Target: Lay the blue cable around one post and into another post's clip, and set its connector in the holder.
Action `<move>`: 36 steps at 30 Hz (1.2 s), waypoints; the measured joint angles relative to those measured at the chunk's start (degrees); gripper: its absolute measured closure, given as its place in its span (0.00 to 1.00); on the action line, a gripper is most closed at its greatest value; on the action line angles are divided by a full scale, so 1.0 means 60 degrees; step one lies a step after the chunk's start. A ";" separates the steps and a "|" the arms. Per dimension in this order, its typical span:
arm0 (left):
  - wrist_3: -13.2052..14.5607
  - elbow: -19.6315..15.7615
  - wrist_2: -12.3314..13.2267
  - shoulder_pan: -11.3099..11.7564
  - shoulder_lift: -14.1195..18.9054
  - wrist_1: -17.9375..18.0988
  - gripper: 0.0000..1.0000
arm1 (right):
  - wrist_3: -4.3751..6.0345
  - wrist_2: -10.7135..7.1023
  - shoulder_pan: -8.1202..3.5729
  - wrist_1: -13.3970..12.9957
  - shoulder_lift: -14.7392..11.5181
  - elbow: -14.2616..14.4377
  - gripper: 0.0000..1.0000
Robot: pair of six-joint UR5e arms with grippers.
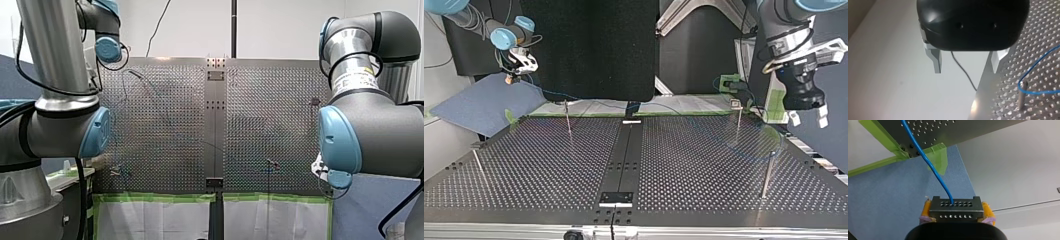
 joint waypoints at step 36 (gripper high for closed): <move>0.1776 0.3015 -0.0333 -0.1266 -0.0586 -0.3015 0.00 | -0.0523 -0.0660 0.0445 -0.0192 -0.0006 -0.0153 1.00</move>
